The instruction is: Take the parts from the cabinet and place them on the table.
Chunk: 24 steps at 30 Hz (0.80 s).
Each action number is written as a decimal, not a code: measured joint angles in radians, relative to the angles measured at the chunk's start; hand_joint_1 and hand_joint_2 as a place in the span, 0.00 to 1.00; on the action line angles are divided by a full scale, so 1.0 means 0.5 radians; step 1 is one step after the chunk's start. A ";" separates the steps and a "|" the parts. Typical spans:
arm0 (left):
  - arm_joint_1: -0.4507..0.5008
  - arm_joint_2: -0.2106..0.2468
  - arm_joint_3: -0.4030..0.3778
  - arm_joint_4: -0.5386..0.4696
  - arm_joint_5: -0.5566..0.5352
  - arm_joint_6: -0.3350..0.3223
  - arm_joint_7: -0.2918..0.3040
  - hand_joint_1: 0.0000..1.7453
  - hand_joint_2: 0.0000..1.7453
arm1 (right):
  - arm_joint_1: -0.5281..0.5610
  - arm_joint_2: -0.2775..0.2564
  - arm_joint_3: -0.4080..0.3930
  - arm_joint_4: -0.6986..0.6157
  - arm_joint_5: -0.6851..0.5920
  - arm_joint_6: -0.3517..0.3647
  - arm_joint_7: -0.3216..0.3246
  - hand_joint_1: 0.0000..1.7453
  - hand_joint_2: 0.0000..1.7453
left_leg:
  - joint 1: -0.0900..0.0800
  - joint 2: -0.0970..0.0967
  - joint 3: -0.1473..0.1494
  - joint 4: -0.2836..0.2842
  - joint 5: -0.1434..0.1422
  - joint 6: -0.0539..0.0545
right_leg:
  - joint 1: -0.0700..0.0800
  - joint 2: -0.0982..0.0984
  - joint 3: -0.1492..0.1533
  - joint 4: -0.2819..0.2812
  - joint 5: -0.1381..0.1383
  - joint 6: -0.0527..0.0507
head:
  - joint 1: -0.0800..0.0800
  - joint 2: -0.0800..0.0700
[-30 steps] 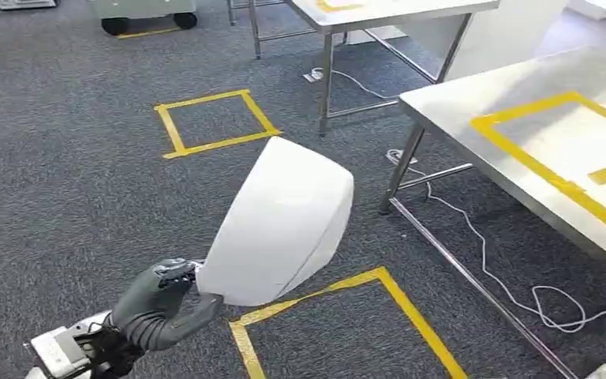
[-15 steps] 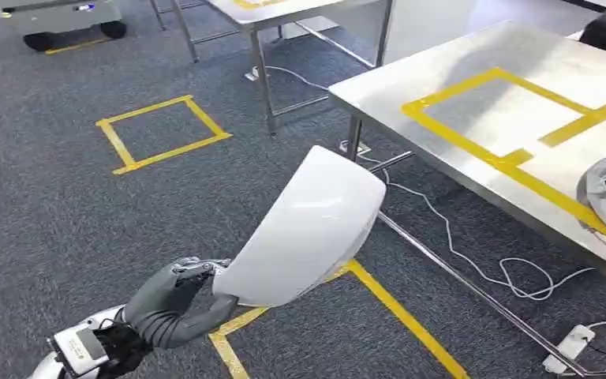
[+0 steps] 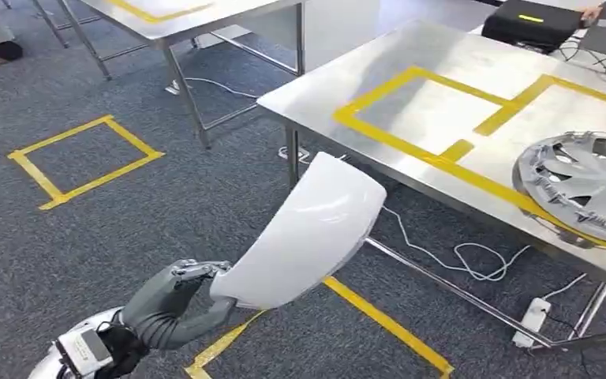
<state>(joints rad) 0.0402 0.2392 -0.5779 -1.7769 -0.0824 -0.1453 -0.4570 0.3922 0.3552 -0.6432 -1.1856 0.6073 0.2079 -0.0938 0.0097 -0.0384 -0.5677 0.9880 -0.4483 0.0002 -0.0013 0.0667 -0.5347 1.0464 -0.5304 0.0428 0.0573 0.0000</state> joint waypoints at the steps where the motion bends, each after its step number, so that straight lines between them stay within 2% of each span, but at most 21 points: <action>1: 0.000 -0.001 0.000 0.000 0.000 0.001 -0.001 1.00 1.00 | -0.010 0.000 0.001 -0.002 0.001 0.000 0.001 0.00 1.00 | -0.004 0.023 0.015 0.000 -0.010 0.007 | 0.003 -0.071 -0.067 0.121 -0.043 0.002 | 0.011 0.001; 3: 0.004 0.001 -0.001 0.001 0.000 0.000 0.000 1.00 1.00 | -0.018 0.000 0.005 -0.002 0.001 0.000 0.001 0.00 1.00 | -0.009 0.080 0.043 0.000 -0.042 0.013 | 0.002 -0.112 -0.282 0.452 -0.144 0.005 | 0.007 0.001; 4: 0.003 0.001 -0.002 0.001 0.000 0.000 0.000 1.00 1.00 | -0.012 0.000 0.005 -0.002 0.002 0.000 0.002 0.00 1.00 | -0.009 0.103 0.062 0.000 -0.061 0.013 | 0.002 -0.116 -0.363 0.551 -0.193 0.011 | 0.004 0.001; 5: 0.003 0.001 -0.002 0.001 0.000 0.000 0.000 1.00 1.00 | -0.007 0.000 0.005 -0.002 0.003 0.000 0.002 0.00 1.00 | -0.009 0.128 0.089 0.000 -0.083 0.012 | 0.002 -0.118 -0.403 0.561 -0.197 0.011 | 0.008 0.001; 6: 0.002 0.001 -0.002 0.001 0.000 0.000 0.000 1.00 1.00 | -0.003 0.000 0.005 -0.002 0.008 -0.001 0.002 0.00 1.00 | -0.009 0.153 0.125 0.000 -0.110 0.010 | 0.001 -0.123 -0.395 0.478 -0.147 0.007 | 0.006 0.001; 7: 0.001 0.001 -0.002 0.001 0.000 0.000 0.000 1.00 1.00 | 0.001 0.000 0.005 -0.002 0.008 -0.002 0.002 0.00 1.00 | -0.009 0.177 0.163 0.000 -0.137 0.006 | 0.001 -0.135 -0.352 0.331 -0.054 0.000 | 0.008 0.001; 8: 0.000 0.001 -0.003 0.001 0.000 -0.001 0.000 1.00 1.00 | 0.003 0.000 0.005 -0.002 0.008 -0.002 0.002 0.00 1.00 | -0.009 0.202 0.199 -0.001 -0.163 0.001 | 0.004 -0.170 -0.300 0.163 0.067 -0.009 | 0.007 0.001; 9: 0.000 0.001 -0.004 0.001 0.000 -0.001 0.001 1.00 1.00 | 0.004 0.000 0.006 -0.002 0.008 -0.002 0.002 0.00 1.00 | -0.014 0.220 0.221 -0.006 -0.188 -0.007 | 0.011 -0.262 -0.264 0.021 0.212 -0.016 | 0.009 0.001; 10: 0.002 0.001 -0.005 0.004 0.000 -0.001 0.001 1.00 1.00 | -0.001 0.000 0.007 0.001 0.010 -0.002 0.005 0.00 1.00 | -0.022 0.235 0.249 0.003 -0.213 -0.019 | 0.017 -0.301 -0.274 0.014 0.232 -0.021 | -0.002 0.001; 11: -0.003 0.003 -0.007 0.004 -0.001 -0.002 0.003 1.00 1.00 | -0.003 0.000 0.008 0.000 0.011 -0.003 0.004 0.00 1.00 | -0.026 0.248 0.250 -0.010 -0.226 -0.036 | 0.025 -0.274 -0.246 0.015 0.204 -0.043 | -0.002 0.001; 12: -0.006 0.003 -0.008 0.004 -0.002 -0.002 0.003 1.00 1.00 | -0.001 0.000 0.008 -0.002 0.012 -0.003 0.005 0.00 1.00 | -0.024 0.261 0.279 -0.011 -0.227 -0.051 | 0.025 -0.239 -0.249 0.008 0.222 -0.054 | -0.001 0.001; 13: -0.007 0.003 -0.010 0.003 -0.002 -0.002 0.003 1.00 1.00 | -0.001 -0.001 0.008 -0.002 0.012 -0.003 0.005 0.00 1.00 | -0.019 0.261 0.288 -0.002 -0.213 -0.068 | 0.025 -0.216 -0.257 0.006 0.212 -0.063 | 0.001 0.001; 14: -0.013 0.003 -0.010 0.003 -0.002 -0.002 0.008 1.00 1.00 | -0.002 -0.001 0.008 -0.004 0.012 -0.003 0.005 0.00 1.00 | -0.017 0.261 0.283 0.039 -0.199 -0.085 | 0.015 -0.183 -0.211 -0.001 0.209 -0.072 | -0.002 0.001; 16: -0.019 0.006 -0.014 0.004 -0.003 -0.002 0.016 1.00 1.00 | -0.001 -0.001 0.008 -0.011 0.014 -0.002 0.009 0.00 1.00 | -0.005 0.133 0.139 0.271 -0.187 -0.097 | 0.003 -0.148 -0.176 -0.024 0.202 -0.085 | -0.016 0.001; 17: -0.017 0.008 -0.014 0.004 -0.003 -0.001 0.020 1.00 1.00 | -0.001 0.000 0.008 -0.014 0.014 -0.002 0.011 0.00 1.00 | -0.004 0.102 0.034 0.416 -0.236 -0.104 | -0.001 -0.121 -0.165 -0.030 0.195 -0.091 | -0.014 0.001; 19: -0.016 0.013 -0.019 0.005 -0.004 -0.002 0.025 1.00 1.00 | -0.002 0.000 0.009 -0.016 0.014 -0.002 0.014 0.00 1.00 | -0.004 0.088 -0.144 0.607 -0.409 -0.111 | -0.004 -0.062 -0.139 -0.030 0.171 -0.101 | -0.017 0.001; 20: -0.017 0.013 -0.021 0.005 -0.004 -0.002 0.027 1.00 1.00 | -0.001 0.000 0.009 -0.016 0.014 -0.002 0.015 0.00 1.00 | -0.004 0.086 -0.189 0.612 -0.455 -0.108 | -0.004 -0.032 -0.123 -0.030 0.159 -0.102 | -0.016 0.001; 21: -0.017 0.013 -0.024 0.005 -0.004 -0.002 0.029 1.00 1.00 | 0.000 0.000 0.009 -0.016 0.015 -0.001 0.015 0.00 1.00 | -0.004 0.085 -0.206 0.571 -0.435 -0.106 | -0.005 -0.001 -0.105 -0.030 0.146 -0.099 | -0.018 0.001; 22: -0.018 0.016 -0.027 0.005 -0.004 -0.002 0.035 1.00 1.00 | 0.002 -0.001 0.009 -0.016 0.014 0.002 0.014 0.00 1.00 | -0.003 0.081 -0.191 0.469 -0.345 -0.102 | -0.008 0.029 -0.082 -0.030 0.132 -0.096 | -0.016 0.001; 23: -0.018 0.018 -0.029 0.005 -0.004 -0.001 0.044 1.00 1.00 | 0.004 -0.001 0.009 -0.017 0.015 0.005 0.015 0.00 1.00 | -0.001 0.060 -0.153 0.310 -0.187 -0.101 | -0.012 0.060 -0.059 -0.030 0.117 -0.090 | -0.017 0.001; 24: -0.018 0.017 -0.031 0.005 -0.004 0.002 0.056 1.00 1.00 | 0.008 0.000 0.010 -0.020 0.014 0.008 0.017 0.00 1.00 | 0.007 -0.003 -0.115 0.156 -0.024 -0.104 | -0.016 0.084 -0.046 -0.031 0.104 -0.079 | -0.018 0.001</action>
<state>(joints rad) 0.0314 0.2480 -0.5932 -1.7746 -0.0843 -0.1442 -0.4292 0.3963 0.3552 -0.6382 -1.1955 0.6146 0.2117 -0.0854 0.0131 -0.0399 -0.6251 1.0658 -0.4606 -0.0519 -0.0090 0.1088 -0.5578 1.0311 -0.4786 0.0031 0.0481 0.0004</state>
